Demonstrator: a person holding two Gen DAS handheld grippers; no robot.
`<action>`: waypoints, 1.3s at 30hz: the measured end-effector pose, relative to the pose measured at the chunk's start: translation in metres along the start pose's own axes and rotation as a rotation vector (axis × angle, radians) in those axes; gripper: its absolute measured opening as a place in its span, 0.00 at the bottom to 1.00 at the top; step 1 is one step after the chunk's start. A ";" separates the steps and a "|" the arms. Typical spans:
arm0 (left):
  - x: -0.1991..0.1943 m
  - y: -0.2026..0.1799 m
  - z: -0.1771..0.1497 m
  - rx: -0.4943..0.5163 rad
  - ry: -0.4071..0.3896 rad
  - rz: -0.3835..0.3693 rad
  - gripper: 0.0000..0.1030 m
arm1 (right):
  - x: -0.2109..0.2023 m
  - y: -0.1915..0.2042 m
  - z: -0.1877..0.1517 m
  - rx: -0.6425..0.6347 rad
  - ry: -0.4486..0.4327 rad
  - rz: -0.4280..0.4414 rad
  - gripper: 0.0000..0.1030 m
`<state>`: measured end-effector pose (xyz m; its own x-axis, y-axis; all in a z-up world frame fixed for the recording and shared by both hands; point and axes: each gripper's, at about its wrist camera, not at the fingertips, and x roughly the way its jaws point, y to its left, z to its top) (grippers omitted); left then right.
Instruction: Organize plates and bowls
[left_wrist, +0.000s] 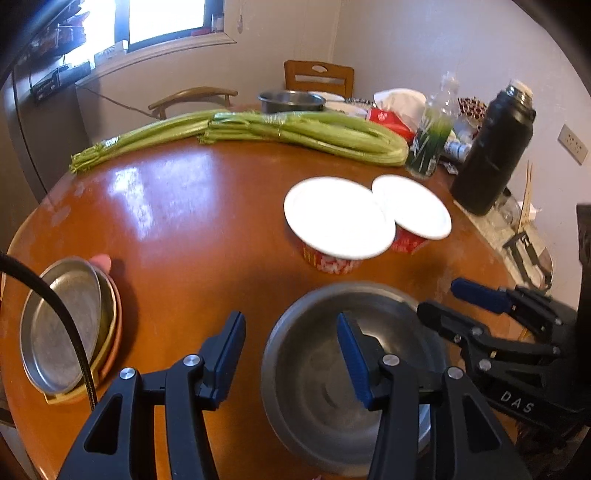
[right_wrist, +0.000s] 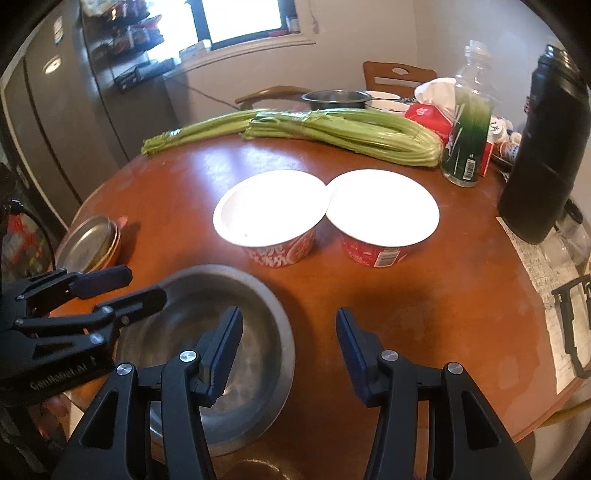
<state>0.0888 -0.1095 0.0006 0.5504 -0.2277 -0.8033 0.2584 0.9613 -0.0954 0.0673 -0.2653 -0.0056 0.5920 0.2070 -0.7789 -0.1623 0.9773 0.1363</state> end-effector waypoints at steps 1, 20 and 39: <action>0.001 0.001 0.003 -0.001 -0.001 -0.002 0.50 | 0.001 -0.001 0.003 0.008 0.002 0.003 0.53; 0.058 0.008 0.081 0.023 0.037 -0.027 0.50 | 0.050 -0.009 0.053 0.141 0.031 0.051 0.52; 0.100 -0.001 0.086 0.034 0.118 -0.167 0.48 | 0.073 -0.002 0.062 0.095 0.049 0.034 0.38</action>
<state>0.2119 -0.1467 -0.0290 0.4012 -0.3619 -0.8415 0.3664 0.9054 -0.2147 0.1599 -0.2496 -0.0251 0.5474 0.2402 -0.8017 -0.1052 0.9701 0.2188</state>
